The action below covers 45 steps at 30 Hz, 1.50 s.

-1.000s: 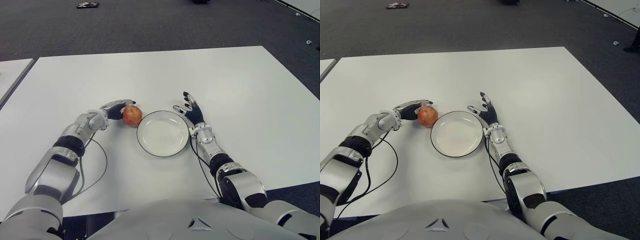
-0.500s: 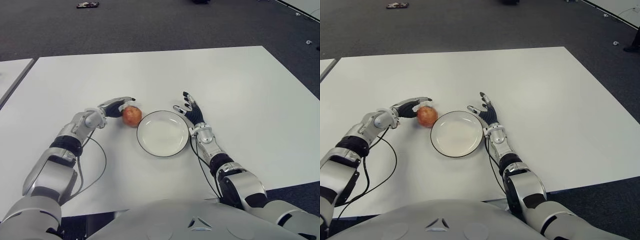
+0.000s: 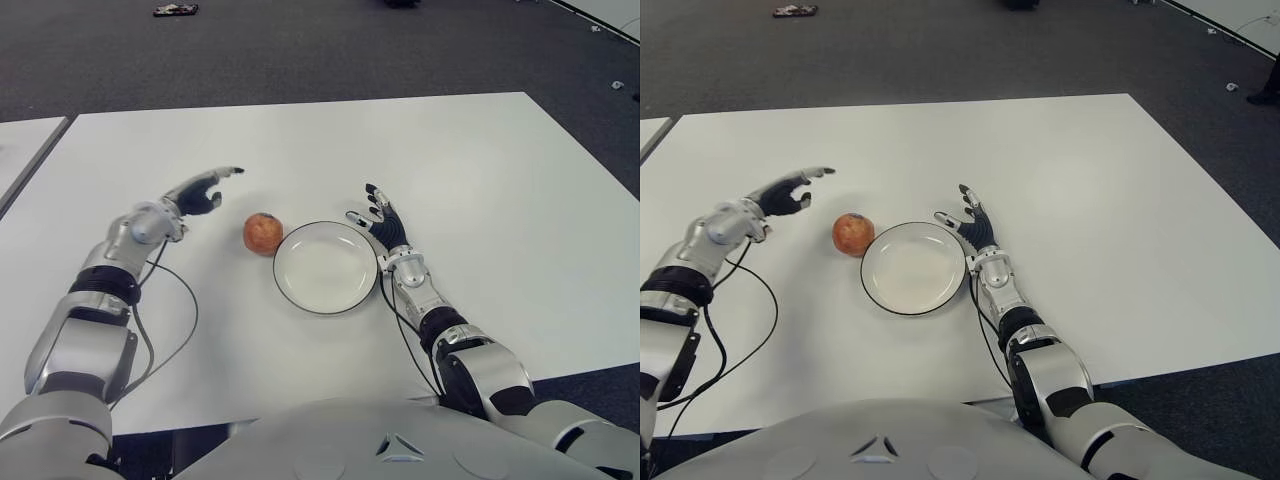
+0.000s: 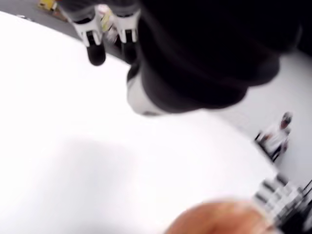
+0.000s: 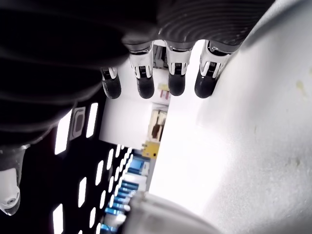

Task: Put the apples into the plate.

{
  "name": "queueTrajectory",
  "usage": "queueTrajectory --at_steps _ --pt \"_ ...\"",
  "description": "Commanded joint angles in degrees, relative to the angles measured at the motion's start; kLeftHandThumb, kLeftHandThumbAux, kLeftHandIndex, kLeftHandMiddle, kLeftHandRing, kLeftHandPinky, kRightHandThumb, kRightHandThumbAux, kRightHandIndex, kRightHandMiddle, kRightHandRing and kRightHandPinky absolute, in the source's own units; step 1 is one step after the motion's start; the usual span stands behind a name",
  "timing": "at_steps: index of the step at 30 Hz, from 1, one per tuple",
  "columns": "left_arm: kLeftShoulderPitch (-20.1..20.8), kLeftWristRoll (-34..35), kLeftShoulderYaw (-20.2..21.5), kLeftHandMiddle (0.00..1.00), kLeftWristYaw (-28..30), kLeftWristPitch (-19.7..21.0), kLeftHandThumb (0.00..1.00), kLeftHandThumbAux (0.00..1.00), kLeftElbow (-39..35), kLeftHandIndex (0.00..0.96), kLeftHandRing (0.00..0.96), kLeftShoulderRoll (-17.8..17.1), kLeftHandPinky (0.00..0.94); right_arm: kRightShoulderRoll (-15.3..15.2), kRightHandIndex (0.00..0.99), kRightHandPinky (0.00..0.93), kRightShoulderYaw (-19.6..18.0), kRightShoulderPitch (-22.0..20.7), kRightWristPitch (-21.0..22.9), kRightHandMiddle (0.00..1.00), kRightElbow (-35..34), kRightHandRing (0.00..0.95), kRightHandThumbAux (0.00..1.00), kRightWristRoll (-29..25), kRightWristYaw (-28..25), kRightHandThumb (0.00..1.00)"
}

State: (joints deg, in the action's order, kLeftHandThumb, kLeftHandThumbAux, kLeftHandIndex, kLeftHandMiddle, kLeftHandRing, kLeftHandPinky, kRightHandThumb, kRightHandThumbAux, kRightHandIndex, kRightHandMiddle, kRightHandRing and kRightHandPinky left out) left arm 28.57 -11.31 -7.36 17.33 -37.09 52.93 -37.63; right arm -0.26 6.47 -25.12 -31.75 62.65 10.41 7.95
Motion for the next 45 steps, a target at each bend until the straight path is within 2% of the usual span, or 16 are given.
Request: queueTrajectory --at_steps 1,3,8,12,18,23,35,41,45 --pt "0.5 9.3 5.4 0.0 7.1 0.8 0.067 0.475 0.8 0.0 0.0 2.3 0.0 0.6 0.0 0.0 0.9 1.3 2.0 0.0 2.1 0.0 0.529 1.1 -0.6 0.032" --pt "2.5 11.1 6.6 0.0 9.1 2.7 0.027 0.423 3.8 0.0 0.0 3.4 0.0 0.7 0.0 0.0 0.9 1.3 2.0 0.0 2.1 0.0 0.529 1.2 -0.6 0.034" --pt "5.7 13.9 9.7 0.0 11.5 7.3 0.004 0.332 9.7 0.0 0.0 4.4 0.0 0.7 0.0 0.002 0.9 1.3 2.1 0.0 2.1 0.0 0.53 1.2 -0.6 0.037" --pt "6.8 18.1 13.7 0.0 13.8 11.8 0.0 0.266 10.2 0.0 0.0 5.2 0.0 0.8 0.0 0.001 0.9 1.2 2.2 0.0 2.0 0.0 0.532 1.2 -0.6 0.038" --pt "8.1 24.6 19.5 0.0 21.2 18.0 0.0 0.165 10.9 0.0 0.0 4.8 0.0 0.8 0.0 0.0 1.0 1.3 2.2 0.0 2.0 0.0 0.538 1.4 -0.3 0.045" --pt "8.6 26.4 21.4 0.0 25.2 21.7 0.0 0.116 11.8 0.0 0.0 5.0 0.0 0.8 0.0 0.0 1.1 1.3 2.2 0.0 1.9 0.0 0.542 1.6 -0.1 0.049" --pt "8.3 24.4 20.5 0.0 29.3 23.4 0.0 0.091 14.5 0.0 0.0 6.5 0.0 0.6 0.0 0.0 1.2 1.5 2.1 0.0 1.7 0.0 0.537 1.8 -0.1 0.046" --pt "7.5 21.6 18.1 0.0 29.7 22.4 0.0 0.095 15.9 0.0 0.0 8.2 0.0 0.6 0.0 0.0 1.3 1.5 2.0 0.0 1.8 0.0 0.538 1.8 -0.1 0.047" --pt "6.2 17.8 15.4 0.0 27.8 19.2 0.0 0.098 16.0 0.0 0.0 8.8 0.0 0.5 0.0 0.0 1.4 1.5 2.0 0.0 1.8 0.0 0.533 1.9 0.2 0.046"
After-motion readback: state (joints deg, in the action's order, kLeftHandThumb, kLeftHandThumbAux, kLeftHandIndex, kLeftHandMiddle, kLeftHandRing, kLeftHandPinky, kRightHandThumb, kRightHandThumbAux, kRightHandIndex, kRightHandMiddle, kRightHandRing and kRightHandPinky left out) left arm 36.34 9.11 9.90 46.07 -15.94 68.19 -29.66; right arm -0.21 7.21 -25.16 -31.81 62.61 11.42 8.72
